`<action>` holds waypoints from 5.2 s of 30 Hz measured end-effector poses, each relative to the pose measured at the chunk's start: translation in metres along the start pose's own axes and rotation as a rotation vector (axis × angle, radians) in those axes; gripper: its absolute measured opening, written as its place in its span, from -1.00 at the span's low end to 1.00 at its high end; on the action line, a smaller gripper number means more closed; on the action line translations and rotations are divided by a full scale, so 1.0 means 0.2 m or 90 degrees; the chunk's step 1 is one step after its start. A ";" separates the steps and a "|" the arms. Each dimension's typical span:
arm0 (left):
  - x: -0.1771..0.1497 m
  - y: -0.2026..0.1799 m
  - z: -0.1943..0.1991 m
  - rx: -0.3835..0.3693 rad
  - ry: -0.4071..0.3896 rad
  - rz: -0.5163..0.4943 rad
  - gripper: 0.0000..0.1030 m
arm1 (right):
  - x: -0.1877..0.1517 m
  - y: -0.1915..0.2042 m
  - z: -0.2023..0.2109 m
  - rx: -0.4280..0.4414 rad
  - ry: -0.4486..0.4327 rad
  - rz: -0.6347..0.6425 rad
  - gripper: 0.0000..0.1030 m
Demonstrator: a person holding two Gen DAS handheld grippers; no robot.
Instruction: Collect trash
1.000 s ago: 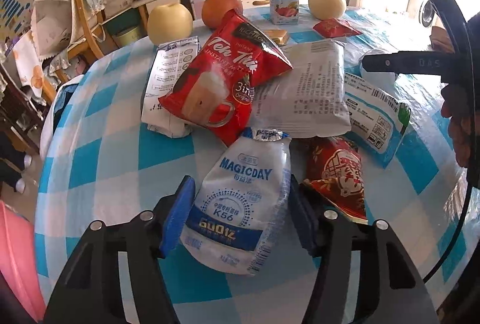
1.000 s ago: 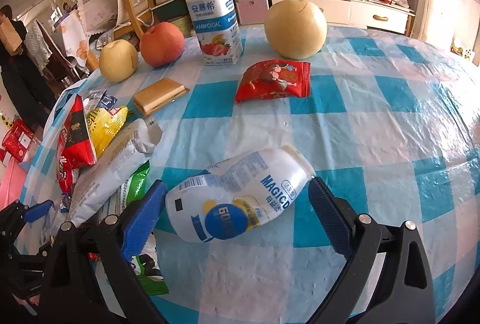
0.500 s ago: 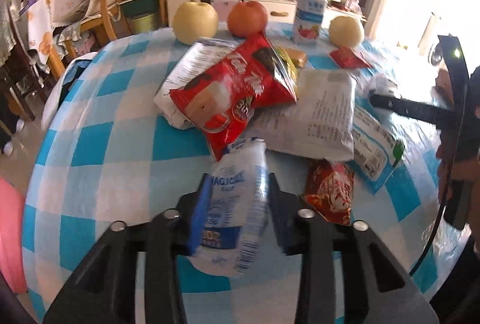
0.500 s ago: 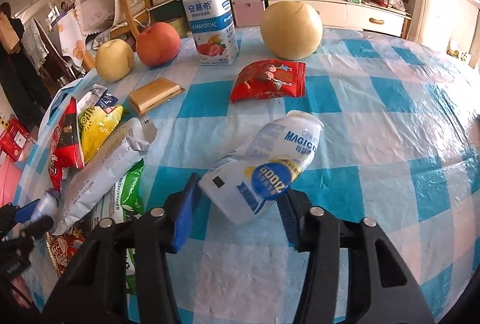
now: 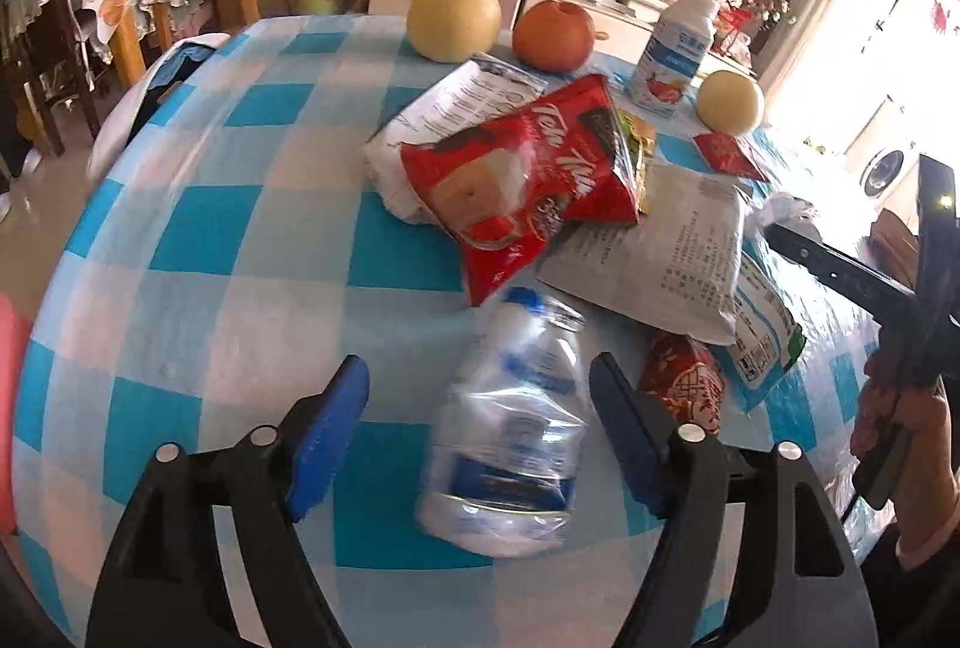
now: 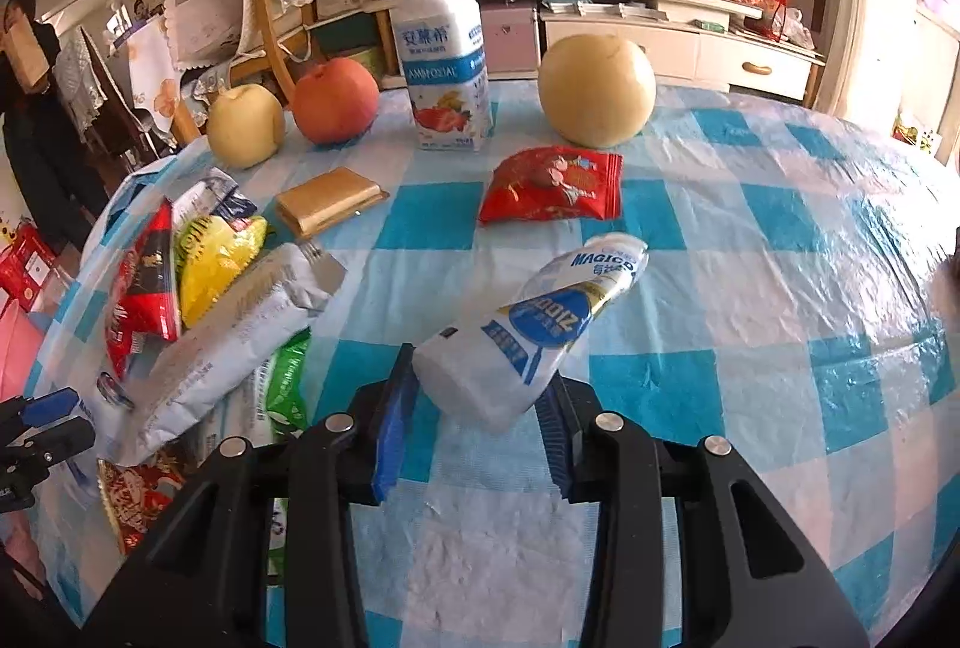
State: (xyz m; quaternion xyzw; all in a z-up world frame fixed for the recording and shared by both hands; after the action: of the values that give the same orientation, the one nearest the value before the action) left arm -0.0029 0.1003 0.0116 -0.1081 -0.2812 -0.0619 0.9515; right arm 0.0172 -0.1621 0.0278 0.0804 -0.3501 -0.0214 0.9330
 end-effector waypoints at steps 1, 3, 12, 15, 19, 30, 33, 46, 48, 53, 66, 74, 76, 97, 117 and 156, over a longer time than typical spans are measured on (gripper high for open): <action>0.00 0.00 -0.01 0.003 0.002 0.002 0.59 | 0.00 0.00 0.00 0.001 -0.001 0.002 -0.23; 0.00 0.01 -0.03 0.010 0.012 0.010 0.65 | 0.00 0.01 0.00 0.005 0.004 0.008 -0.23; -0.04 -0.10 -0.07 0.021 0.031 -0.070 0.56 | -0.01 0.03 0.01 0.028 0.023 -0.009 0.41; -0.05 -0.13 -0.08 0.058 0.024 -0.103 0.19 | -0.01 0.06 0.07 0.051 0.006 0.000 0.41; -0.04 -0.12 -0.07 0.052 0.020 -0.093 0.18 | -0.04 0.14 0.13 0.090 -0.003 0.029 0.41; -0.03 -0.06 -0.04 0.064 0.012 -0.058 0.18 | -0.14 0.38 0.04 0.092 0.056 0.150 0.41; -0.02 -0.05 -0.02 0.069 0.001 -0.051 0.18 | -0.16 0.41 0.00 0.085 0.063 0.167 0.41; 0.00 0.00 0.07 0.072 -0.030 -0.013 0.18 | -0.24 0.45 0.01 0.033 0.045 0.204 0.03; 0.00 0.01 0.08 0.069 -0.034 -0.009 0.18 | -0.25 0.44 0.03 0.031 0.047 0.189 0.00; -0.01 0.02 0.11 0.065 -0.044 0.002 0.18 | -0.28 0.41 0.09 0.038 0.054 0.145 -0.06; -0.01 0.12 0.22 0.054 -0.071 0.052 0.18 | -0.37 0.49 0.29 0.078 0.060 0.098 -0.24; -0.03 0.18 0.29 0.049 -0.089 0.078 0.18 | -0.38 0.55 0.38 0.074 0.036 0.100 -0.32; -0.03 0.19 0.31 0.047 -0.093 0.083 0.18 | -0.38 0.57 0.42 0.073 0.024 0.101 -0.36; -0.06 0.27 0.43 0.039 -0.131 0.118 0.18 | -0.29 0.69 0.59 0.049 -0.049 0.124 -0.96; -0.06 0.35 0.45 0.039 -0.135 0.150 0.18 | -0.48 0.54 0.36 0.089 0.061 0.051 0.50; -0.08 0.79 0.70 0.150 -0.225 0.283 0.18 | -0.23 1.28 0.41 0.232 0.016 0.153 -0.23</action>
State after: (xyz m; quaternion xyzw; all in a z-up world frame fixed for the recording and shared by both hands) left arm -0.0608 0.2869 0.0902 -0.0653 -0.4172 0.2008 0.8839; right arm -0.0761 0.0837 0.1018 0.2059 -0.3433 0.1548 0.9032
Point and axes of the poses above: each gripper's, at about its wrist camera, not at the fingertips, and z roughly against the way its jaws point, y to its left, x to its top, the point moved 1 cm from there along -z, roughly the way its jaws point, and after that the axes turned 2 degrees about -z, right-handed, at the moved point
